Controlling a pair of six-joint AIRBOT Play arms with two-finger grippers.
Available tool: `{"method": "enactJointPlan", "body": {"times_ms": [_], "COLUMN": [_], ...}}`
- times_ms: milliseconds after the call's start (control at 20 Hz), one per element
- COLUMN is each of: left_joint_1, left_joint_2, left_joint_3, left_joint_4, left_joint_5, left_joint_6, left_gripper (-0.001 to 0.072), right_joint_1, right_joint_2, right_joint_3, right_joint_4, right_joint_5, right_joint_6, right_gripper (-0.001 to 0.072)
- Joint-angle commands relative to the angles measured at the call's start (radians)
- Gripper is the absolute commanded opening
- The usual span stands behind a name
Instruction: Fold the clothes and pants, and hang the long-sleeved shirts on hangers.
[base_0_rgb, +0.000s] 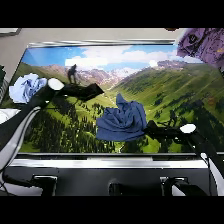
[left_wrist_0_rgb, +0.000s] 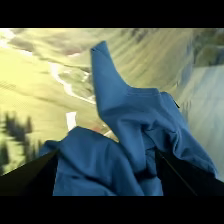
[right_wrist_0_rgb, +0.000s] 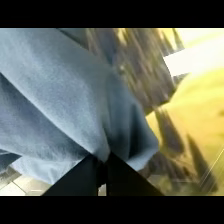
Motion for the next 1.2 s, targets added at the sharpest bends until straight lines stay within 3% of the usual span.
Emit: {"method": "enactJointPlan", "body": {"times_ms": [0,300,600,950,1150], "left_joint_1": [-0.082,-0.106,-0.118,-0.156,-0.156], "left_joint_2": [-0.169,-0.278,-0.289,-0.356,-0.365], "left_joint_3": [0.144,0.174,0.174,0.18,0.187], "left_joint_4": [-0.034,-0.038,-0.125,-0.256,-0.264], "left_joint_5": [-0.03,-0.035,0.062,0.062,0.11], "left_joint_6": [0.02,-0.141,-0.13,-0.13,-0.13], "left_gripper": [0.0709,0.0709,0.0708,0.0703,0.0251], "right_joint_1": [0.001,0.001,0.001,0.001,0.001], "right_joint_2": [0.004,0.004,0.004,0.004,0.004], "right_joint_3": [0.001,0.001,0.001,0.001,0.001], "right_joint_4": [0.002,0.004,0.004,0.003,0.003], "right_joint_5": [0.035,0.038,0.04,0.042,0.056], "right_joint_6": [-0.01,-0.01,-0.013,-0.014,-0.022], "right_gripper": [0.0031,0.0032,0.0032,0.0032,0.0032]}}
